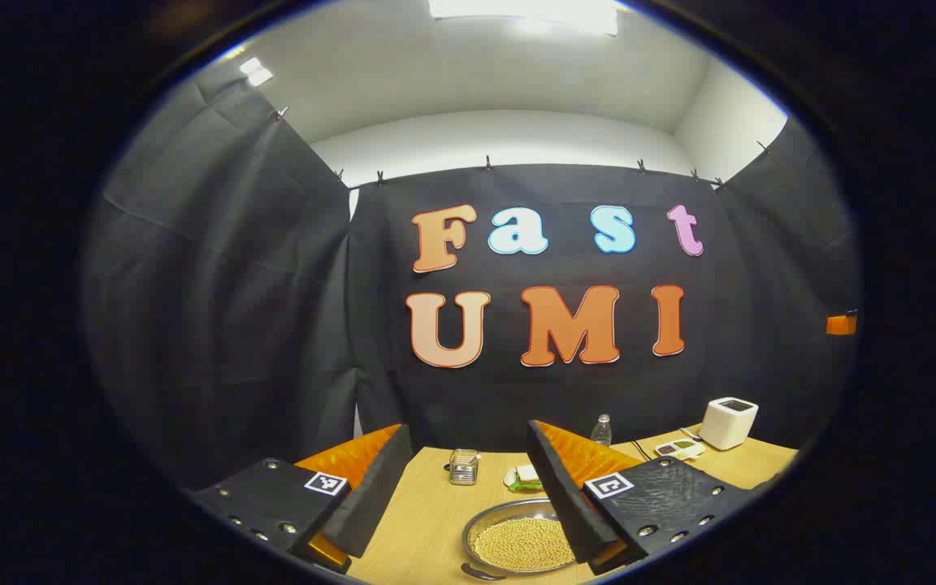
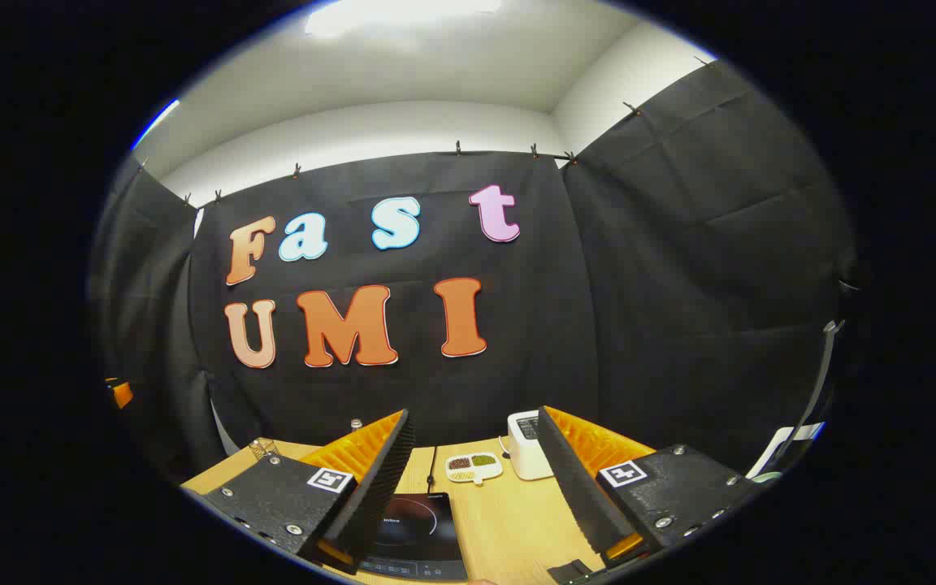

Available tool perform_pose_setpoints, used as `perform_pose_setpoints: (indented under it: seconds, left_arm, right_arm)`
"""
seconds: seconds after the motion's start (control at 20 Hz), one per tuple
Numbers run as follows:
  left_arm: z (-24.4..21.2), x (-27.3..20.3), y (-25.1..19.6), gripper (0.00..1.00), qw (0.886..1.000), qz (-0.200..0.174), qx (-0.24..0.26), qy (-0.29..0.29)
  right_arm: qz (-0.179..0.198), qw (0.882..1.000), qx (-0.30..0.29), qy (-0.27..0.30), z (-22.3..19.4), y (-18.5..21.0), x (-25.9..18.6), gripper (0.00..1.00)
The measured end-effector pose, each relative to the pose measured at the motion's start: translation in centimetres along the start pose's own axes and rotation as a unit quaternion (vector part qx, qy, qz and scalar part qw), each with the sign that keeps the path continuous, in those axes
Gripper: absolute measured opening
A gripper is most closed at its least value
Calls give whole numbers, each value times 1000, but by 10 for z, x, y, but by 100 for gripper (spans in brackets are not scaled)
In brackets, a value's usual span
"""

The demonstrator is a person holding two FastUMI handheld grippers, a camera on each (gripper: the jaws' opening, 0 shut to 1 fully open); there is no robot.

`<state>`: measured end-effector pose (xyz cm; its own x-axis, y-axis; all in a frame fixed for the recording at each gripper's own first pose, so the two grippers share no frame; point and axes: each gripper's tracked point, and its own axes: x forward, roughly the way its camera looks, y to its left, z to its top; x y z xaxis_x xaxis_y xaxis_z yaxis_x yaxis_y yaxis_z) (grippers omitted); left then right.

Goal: First push the handle of the pot to place it horizontally, then grasp the pot with both hands and set it on the induction cooktop.

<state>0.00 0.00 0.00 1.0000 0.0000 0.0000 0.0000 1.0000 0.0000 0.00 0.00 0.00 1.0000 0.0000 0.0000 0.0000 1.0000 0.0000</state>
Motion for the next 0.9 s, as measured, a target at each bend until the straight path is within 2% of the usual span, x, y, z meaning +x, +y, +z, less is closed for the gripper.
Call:
perform_pose_setpoints:
  seconds: [0.05,0.9]
  left_arm:
    - [1,-1,1,92,1000,3,3,-1]
    - [0,-7,8,90,1000,11,8,8]
  right_arm:
    - [-1,1000,0,-1,1,-1,0,95]
    - [10,1000,1,4,-1,8,-2,95]
